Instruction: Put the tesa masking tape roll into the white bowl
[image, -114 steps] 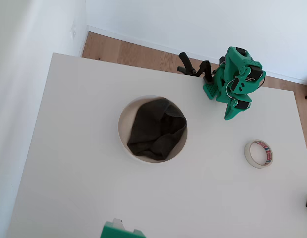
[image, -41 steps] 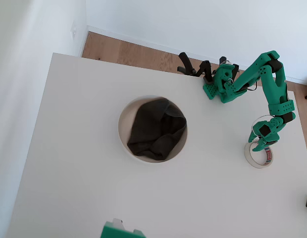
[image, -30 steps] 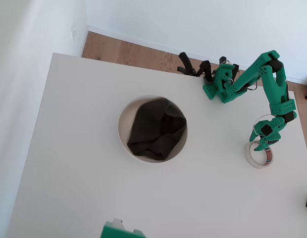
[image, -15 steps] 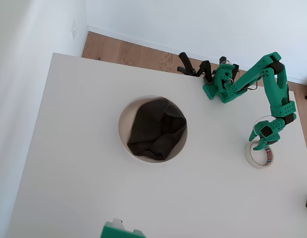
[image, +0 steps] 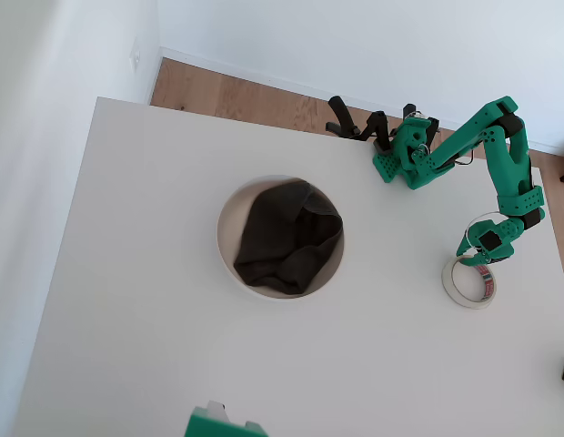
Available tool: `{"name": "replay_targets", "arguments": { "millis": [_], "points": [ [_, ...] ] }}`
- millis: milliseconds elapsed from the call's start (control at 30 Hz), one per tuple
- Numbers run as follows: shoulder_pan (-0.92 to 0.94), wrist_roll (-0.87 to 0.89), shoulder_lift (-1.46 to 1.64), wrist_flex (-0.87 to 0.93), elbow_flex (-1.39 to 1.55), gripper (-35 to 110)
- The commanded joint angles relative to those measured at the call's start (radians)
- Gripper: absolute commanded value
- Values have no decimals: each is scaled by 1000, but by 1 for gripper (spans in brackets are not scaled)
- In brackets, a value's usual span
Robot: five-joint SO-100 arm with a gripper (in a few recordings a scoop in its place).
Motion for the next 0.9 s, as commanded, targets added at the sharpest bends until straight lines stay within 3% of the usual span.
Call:
{"name": "replay_targets", "arguments": {
  "millis": [0,200,467,667,867],
  "points": [
    [-17,12,20,5,-51,-8],
    [-21,8,71,18,-41,-8],
    [63,-31,555,215,-46,-8],
    [244,-67,785,370,-144,-8],
    [566,-140,927,405,-198,-8]
  ]
}}
